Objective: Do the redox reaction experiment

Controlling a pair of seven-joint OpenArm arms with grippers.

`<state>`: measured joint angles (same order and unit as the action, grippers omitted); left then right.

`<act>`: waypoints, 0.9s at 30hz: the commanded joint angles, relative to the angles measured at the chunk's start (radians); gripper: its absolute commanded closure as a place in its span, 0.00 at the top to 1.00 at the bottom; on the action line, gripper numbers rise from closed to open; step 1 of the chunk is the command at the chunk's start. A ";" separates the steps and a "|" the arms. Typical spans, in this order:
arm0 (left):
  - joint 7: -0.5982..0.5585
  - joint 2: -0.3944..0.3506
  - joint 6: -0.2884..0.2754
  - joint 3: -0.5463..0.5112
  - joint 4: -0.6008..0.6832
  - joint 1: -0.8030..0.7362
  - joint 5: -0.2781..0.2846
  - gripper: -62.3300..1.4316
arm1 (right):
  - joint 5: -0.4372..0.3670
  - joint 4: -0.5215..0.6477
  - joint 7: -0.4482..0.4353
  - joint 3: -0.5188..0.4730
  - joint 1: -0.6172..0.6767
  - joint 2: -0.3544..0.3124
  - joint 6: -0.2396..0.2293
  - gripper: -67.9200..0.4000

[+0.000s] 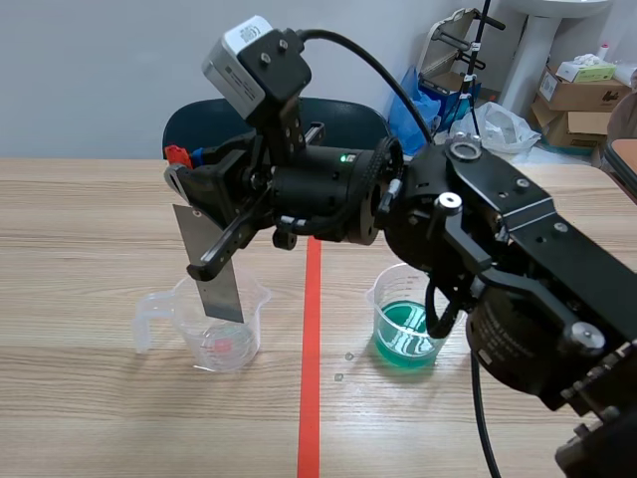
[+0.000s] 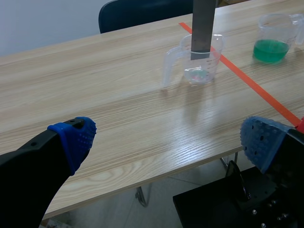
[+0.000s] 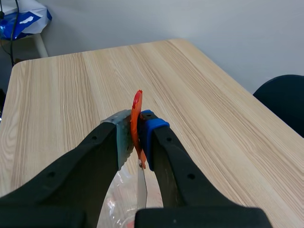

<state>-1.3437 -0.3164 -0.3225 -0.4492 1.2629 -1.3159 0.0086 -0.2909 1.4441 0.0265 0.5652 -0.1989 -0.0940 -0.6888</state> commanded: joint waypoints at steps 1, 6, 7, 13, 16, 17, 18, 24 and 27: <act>-0.018 0.003 -0.001 -0.002 0.013 -0.001 0.007 1.00 | 0.009 -0.003 -0.042 -0.001 -0.017 0.003 0.000 0.02; -0.018 0.003 -0.001 -0.002 0.013 -0.001 0.007 1.00 | 0.086 -0.054 -0.121 -0.001 -0.017 0.006 0.000 0.02; -0.018 0.003 -0.001 -0.002 0.013 -0.001 0.007 1.00 | 0.097 -0.061 -0.134 0.002 -0.017 0.006 0.000 0.02; -0.018 0.002 -0.001 -0.002 0.013 -0.001 0.007 1.00 | 0.187 -0.088 -0.220 0.027 -0.018 0.006 0.000 0.02; -0.018 0.002 -0.001 -0.002 0.013 -0.001 0.007 1.00 | 0.214 -0.103 -0.257 0.032 -0.018 0.006 0.001 0.02; -0.018 0.002 -0.001 -0.002 0.013 -0.001 0.007 1.00 | 0.217 -0.109 -0.265 0.032 -0.018 0.006 0.001 0.02; -0.018 0.002 -0.001 -0.002 0.013 -0.001 0.007 1.00 | 0.217 -0.113 -0.270 0.032 -0.018 0.006 0.001 0.02; -0.018 0.002 -0.001 -0.002 0.013 -0.001 0.007 1.00 | 0.269 -0.140 -0.311 0.032 -0.018 0.006 0.019 0.02; -0.018 0.003 -0.001 -0.002 0.013 -0.001 0.007 1.00 | 0.272 -0.146 -0.315 0.032 -0.019 0.006 0.019 0.02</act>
<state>-1.3437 -0.3164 -0.3225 -0.4492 1.2629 -1.3159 0.0086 -0.0055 1.2911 -0.2699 0.6022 -0.1993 -0.0917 -0.6693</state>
